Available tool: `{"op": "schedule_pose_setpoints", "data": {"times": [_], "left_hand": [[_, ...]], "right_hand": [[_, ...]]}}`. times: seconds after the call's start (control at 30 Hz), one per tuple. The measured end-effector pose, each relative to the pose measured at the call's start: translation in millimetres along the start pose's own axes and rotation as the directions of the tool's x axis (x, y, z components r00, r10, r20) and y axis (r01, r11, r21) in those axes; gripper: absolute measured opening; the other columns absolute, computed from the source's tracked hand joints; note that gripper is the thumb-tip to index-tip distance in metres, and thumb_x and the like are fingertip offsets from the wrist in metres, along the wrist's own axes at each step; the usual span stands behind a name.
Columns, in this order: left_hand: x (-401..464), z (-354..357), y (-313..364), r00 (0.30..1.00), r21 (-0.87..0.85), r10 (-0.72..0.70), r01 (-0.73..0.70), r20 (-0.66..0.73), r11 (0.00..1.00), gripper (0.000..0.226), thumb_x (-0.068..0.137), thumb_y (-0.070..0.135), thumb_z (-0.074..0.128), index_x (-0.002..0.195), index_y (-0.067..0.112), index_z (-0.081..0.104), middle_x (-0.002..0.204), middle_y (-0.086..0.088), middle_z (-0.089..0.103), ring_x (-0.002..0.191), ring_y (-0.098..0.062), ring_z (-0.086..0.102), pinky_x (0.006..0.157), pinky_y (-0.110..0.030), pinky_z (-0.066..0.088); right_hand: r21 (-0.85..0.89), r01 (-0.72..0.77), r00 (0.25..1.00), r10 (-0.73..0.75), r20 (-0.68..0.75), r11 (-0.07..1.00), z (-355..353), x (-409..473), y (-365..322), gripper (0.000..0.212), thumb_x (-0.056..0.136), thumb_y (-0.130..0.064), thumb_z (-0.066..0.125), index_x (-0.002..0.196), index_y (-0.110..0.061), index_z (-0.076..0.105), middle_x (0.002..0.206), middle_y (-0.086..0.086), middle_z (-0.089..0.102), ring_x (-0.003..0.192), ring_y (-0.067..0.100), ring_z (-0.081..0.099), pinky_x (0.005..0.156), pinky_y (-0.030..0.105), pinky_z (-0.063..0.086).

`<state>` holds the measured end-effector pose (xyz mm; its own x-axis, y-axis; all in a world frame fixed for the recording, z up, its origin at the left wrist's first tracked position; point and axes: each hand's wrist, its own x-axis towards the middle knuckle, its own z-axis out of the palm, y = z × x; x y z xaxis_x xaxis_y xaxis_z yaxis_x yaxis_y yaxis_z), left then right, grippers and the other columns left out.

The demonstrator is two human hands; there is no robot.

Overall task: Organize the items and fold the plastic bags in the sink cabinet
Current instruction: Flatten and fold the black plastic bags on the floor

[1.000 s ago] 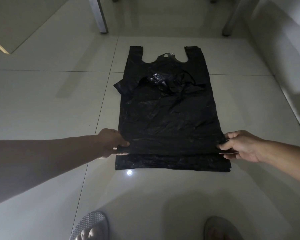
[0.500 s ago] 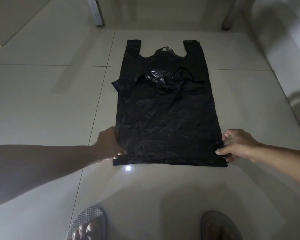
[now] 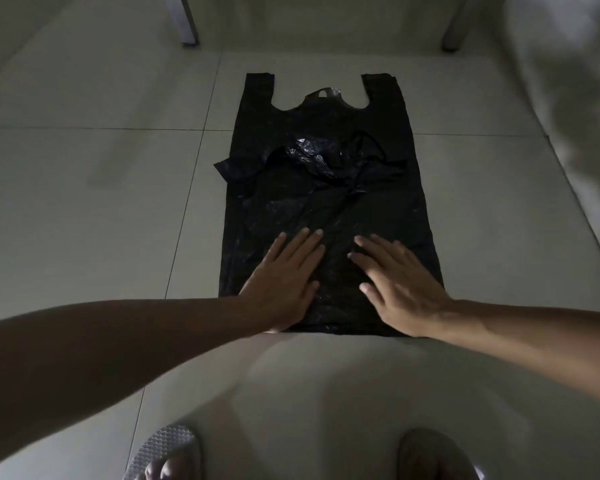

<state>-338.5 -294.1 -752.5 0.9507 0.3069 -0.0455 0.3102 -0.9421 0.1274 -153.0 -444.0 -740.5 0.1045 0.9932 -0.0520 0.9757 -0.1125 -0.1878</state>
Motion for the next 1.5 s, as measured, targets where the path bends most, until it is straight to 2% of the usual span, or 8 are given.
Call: {"op": "schedule_pose_setpoints", "data": {"times": [0.17,0.27,0.6,0.73,0.9,1.03,1.23,1.5], "left_hand": [[3,27,-12,0.992,0.062,0.015,-0.023,0.124,0.998,0.068,0.097,0.054,0.019,0.153,0.017,0.019,0.161,-0.006,0.009,0.149,-0.026,0.005,0.118,-0.056,0.011],[-2,32,-33,0.991,0.107,0.001,-0.015,0.133,0.994,0.075,0.093,0.066,0.018,0.154,0.024,0.012,0.162,-0.005,0.004,0.149,-0.028,-0.001,0.116,-0.056,0.004],[-12,28,-66,0.973,0.080,-0.212,0.205,0.090,0.976,0.094,0.082,0.082,0.016,0.155,0.023,0.007,0.162,-0.006,-0.003,0.147,-0.033,-0.010,0.119,-0.054,0.003],[-12,22,-64,0.977,0.041,-0.199,0.196,0.071,0.980,0.090,0.086,0.075,0.017,0.155,0.018,0.007,0.161,-0.011,-0.007,0.147,-0.033,-0.013,0.118,-0.055,0.003],[-10,15,-29,1.000,0.072,-0.027,0.028,-0.007,0.997,0.082,0.094,0.062,0.017,0.152,0.005,0.018,0.160,-0.017,0.003,0.148,-0.034,-0.003,0.118,-0.055,0.007],[-3,30,-5,0.998,0.081,-0.020,0.015,0.064,0.997,0.082,0.093,0.064,0.010,0.153,0.009,0.016,0.161,-0.016,0.005,0.147,-0.037,-0.002,0.117,-0.057,0.009],[-8,34,-34,0.993,0.133,-0.008,-0.007,0.115,0.991,0.081,0.090,0.070,0.017,0.155,0.022,0.010,0.162,-0.009,0.005,0.148,-0.036,-0.002,0.117,-0.057,0.006],[-20,28,-43,0.959,0.012,-0.275,0.275,0.068,0.961,0.086,0.087,0.076,0.009,0.155,0.022,0.008,0.162,-0.005,0.000,0.148,-0.030,-0.009,0.119,-0.053,0.001]], "right_hand": [[-0.150,-0.023,0.983,0.049,0.176,0.988,20,11,7,0.067,0.094,-0.062,0.027,0.153,-0.030,0.023,0.163,0.009,0.014,0.149,0.034,0.013,0.118,0.057,0.017],[-0.165,-0.102,0.970,0.135,0.202,0.981,25,4,23,0.075,0.091,-0.073,0.013,0.155,-0.034,0.013,0.164,0.006,0.010,0.150,0.033,0.007,0.118,0.059,0.012],[-0.163,-0.220,0.949,0.250,0.194,0.962,30,-8,31,0.079,0.089,-0.075,0.007,0.156,-0.034,0.003,0.164,0.006,0.003,0.150,0.034,0.002,0.118,0.059,0.008],[-0.157,-0.211,0.954,0.239,0.183,0.965,27,-6,27,0.080,0.090,-0.073,0.013,0.156,-0.029,0.012,0.163,0.009,0.010,0.149,0.037,0.007,0.116,0.062,0.011],[-0.124,-0.063,0.986,0.081,0.144,0.990,15,8,14,0.070,0.095,-0.063,0.017,0.154,-0.026,0.019,0.164,0.008,0.009,0.150,0.035,0.004,0.117,0.062,0.011],[-0.153,-0.003,0.980,0.033,0.195,0.988,26,19,8,0.070,0.095,-0.064,0.015,0.155,-0.027,0.013,0.164,0.007,0.007,0.150,0.034,0.004,0.118,0.060,0.009],[-0.162,-0.012,0.973,0.049,0.227,0.987,30,12,24,0.075,0.092,-0.071,0.010,0.156,-0.032,0.009,0.164,0.003,0.003,0.151,0.027,-0.001,0.119,0.057,0.005],[-0.106,-0.233,0.954,0.248,0.168,0.967,26,-14,50,0.075,0.089,-0.073,0.003,0.155,-0.037,-0.004,0.164,-0.003,-0.008,0.150,0.023,-0.013,0.120,0.051,-0.004]]}}
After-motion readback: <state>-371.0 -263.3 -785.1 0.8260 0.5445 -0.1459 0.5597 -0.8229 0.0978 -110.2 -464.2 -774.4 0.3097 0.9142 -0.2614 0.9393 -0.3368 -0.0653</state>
